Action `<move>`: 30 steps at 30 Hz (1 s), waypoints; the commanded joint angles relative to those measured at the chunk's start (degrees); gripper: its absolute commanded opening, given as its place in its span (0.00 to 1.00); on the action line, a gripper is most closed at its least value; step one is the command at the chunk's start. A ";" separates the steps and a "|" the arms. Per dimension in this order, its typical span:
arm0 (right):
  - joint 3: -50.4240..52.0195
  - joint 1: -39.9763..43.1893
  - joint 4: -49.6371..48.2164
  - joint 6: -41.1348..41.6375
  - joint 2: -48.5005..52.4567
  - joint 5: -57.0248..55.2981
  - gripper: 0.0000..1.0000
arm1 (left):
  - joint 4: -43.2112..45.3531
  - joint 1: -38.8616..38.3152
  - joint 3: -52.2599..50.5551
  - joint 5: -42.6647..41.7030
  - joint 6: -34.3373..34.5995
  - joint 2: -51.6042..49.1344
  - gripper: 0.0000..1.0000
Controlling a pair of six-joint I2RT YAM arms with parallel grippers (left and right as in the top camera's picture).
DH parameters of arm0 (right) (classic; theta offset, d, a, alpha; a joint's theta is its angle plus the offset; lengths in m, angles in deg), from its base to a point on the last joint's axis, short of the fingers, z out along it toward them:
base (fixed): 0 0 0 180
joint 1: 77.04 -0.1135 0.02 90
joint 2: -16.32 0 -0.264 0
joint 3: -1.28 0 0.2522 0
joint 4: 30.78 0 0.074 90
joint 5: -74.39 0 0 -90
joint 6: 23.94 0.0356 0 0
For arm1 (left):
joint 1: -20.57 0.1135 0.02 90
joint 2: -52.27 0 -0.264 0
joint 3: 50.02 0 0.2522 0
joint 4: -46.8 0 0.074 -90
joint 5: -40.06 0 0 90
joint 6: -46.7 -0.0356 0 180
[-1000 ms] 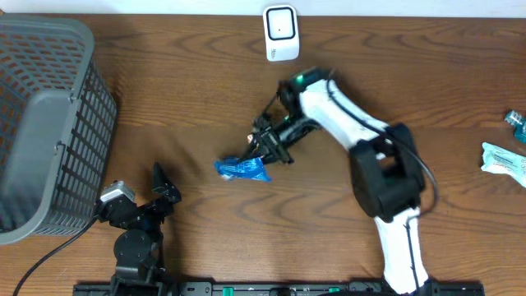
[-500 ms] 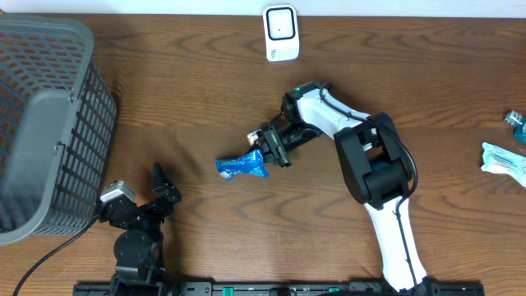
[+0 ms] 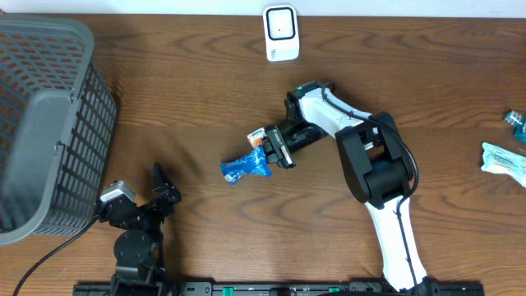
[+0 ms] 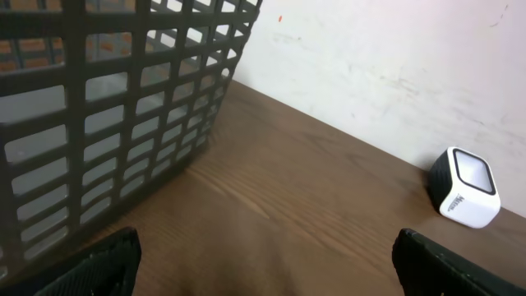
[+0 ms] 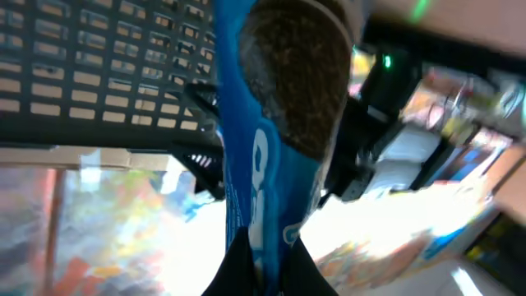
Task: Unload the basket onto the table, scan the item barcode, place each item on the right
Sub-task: 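Lift the Oreo pack and hold it over the scanner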
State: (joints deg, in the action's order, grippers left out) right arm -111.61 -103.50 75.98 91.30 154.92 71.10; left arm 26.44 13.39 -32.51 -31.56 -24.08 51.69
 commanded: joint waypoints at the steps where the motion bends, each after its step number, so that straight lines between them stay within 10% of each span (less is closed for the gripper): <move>1: -0.37 1.16 4.52 -8.15 -0.02 2.75 0.01 | -0.37 -0.13 -1.55 0.59 -1.16 0.35 0.98; 13: -2.56 6.23 4.55 -17.07 -4.76 -0.83 0.01 | -0.37 -0.13 -1.55 0.59 -1.16 0.35 0.98; 30: -23.82 13.94 -21.73 5.64 -18.27 -44.41 0.02 | -0.39 -0.13 -1.55 0.59 -1.16 0.35 0.98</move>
State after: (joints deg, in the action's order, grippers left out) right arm -131.57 -88.53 58.29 94.01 138.27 35.08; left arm 26.44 13.39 -32.51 -31.59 -24.10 51.69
